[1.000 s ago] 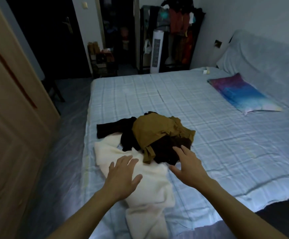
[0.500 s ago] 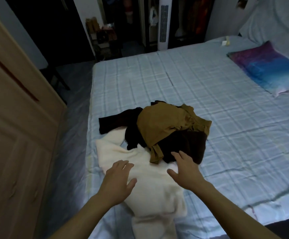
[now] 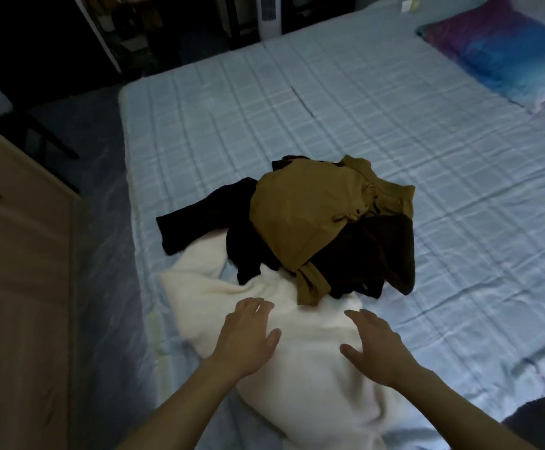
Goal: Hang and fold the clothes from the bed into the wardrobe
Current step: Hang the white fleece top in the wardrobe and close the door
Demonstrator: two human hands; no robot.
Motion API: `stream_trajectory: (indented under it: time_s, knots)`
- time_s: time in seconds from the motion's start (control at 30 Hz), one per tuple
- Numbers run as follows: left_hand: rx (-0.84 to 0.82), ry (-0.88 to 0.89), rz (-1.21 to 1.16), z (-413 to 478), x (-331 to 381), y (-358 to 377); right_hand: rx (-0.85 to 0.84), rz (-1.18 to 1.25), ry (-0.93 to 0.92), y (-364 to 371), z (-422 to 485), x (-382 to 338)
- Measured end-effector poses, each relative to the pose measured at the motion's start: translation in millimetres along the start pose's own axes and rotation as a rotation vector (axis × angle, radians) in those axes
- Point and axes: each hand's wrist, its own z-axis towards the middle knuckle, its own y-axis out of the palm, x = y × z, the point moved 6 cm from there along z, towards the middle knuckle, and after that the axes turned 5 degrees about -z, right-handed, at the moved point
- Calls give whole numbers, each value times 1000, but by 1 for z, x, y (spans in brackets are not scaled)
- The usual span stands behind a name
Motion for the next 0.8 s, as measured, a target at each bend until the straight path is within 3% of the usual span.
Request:
stream_trajectory:
  time_s: [0.37, 0.57, 0.8]
  knots:
    - [-149, 117, 129, 111, -26, 72, -32, 68, 199, 81, 60, 26]
    - [-198, 80, 282, 142, -51, 103, 58, 173, 254, 106, 74, 30]
    - [-60, 160, 313, 139, -63, 109, 164, 172, 277, 118, 69, 28]
